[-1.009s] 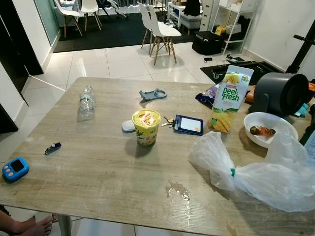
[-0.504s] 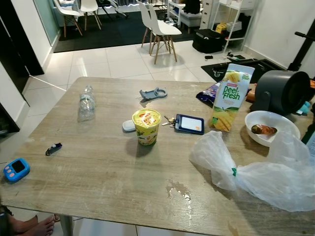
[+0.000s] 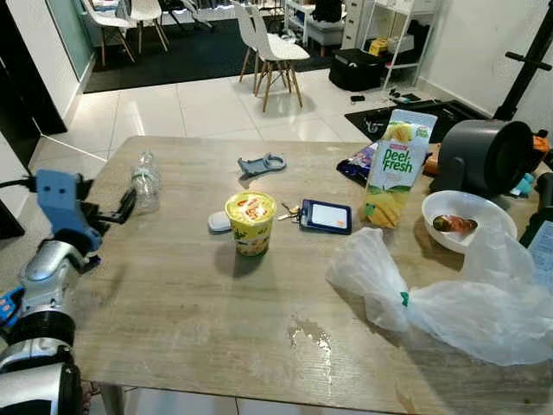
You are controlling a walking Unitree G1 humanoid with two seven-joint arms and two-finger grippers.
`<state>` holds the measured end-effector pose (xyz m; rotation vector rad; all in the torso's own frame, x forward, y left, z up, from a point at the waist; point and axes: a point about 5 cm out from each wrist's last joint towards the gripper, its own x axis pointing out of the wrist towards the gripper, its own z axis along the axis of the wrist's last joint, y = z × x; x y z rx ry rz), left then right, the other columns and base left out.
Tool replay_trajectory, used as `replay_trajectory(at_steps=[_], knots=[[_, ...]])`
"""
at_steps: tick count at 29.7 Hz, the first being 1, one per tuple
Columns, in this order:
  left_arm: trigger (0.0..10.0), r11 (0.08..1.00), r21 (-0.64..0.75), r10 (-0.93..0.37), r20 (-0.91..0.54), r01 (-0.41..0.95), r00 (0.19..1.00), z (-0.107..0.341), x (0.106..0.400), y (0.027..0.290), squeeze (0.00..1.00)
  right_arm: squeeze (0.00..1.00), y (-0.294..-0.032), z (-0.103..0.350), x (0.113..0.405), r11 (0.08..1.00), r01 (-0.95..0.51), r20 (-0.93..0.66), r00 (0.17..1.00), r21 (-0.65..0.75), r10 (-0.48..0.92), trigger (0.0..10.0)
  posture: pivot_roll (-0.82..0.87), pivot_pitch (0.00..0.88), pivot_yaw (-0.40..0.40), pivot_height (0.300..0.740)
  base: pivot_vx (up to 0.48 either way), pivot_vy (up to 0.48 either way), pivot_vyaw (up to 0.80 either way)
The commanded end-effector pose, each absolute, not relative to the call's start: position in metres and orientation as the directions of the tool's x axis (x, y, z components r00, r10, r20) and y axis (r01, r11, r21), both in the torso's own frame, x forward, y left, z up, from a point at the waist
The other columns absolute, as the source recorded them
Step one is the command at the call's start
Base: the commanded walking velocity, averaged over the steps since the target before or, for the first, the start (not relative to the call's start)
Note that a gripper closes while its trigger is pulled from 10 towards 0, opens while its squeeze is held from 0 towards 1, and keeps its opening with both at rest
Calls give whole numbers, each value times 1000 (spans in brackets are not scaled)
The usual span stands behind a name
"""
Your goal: Restocking fridge
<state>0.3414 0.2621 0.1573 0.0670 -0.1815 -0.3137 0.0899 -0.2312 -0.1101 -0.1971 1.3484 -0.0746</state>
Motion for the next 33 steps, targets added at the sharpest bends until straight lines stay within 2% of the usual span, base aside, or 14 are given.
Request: replay_trajectory(at_steps=[1,3,5,9,11,16,21,33], knots=[[10000,932,70,-363,155,357,919,154,344,248,0,0,-230,-110,90,983,-50,-962,221,-178,-163,10000,95,0,33,740,0,0,0],[10000,926,60,-378,153,373,913,152,345,243,0,0,-230,-110,90,983,-49,-961,221,-179,-164,10000,95,0,33,740,0,0,0],[10000,896,38,-443,146,443,884,148,345,226,0,0,-231,-110,90,983,-48,-961,222,-180,-165,10000,81,0,33,740,0,0,0],[10000,778,-13,-621,144,629,771,141,336,182,0,0,-233,-110,89,981,-51,-961,220,-186,-171,10000,80,0,32,740,0,0,0],[10000,735,-19,-669,143,678,729,140,332,169,0,0,-234,-110,89,981,-52,-960,219,-188,-172,10000,81,0,31,740,0,0,0],[10000,690,-15,-716,135,724,685,138,327,150,0,0,-235,-109,89,980,-55,-960,221,-189,-172,10000,81,0,31,740,0,0,0],[10000,683,-17,-722,132,730,679,137,325,144,0,0,-235,-109,90,980,-57,-960,223,-189,-172,10000,84,0,31,740,0,0,0],[10000,662,-31,-742,120,749,660,140,318,127,0,0,-234,-110,90,981,-59,-960,222,-187,-169,10000,82,0,32,740,-369,0,0]])
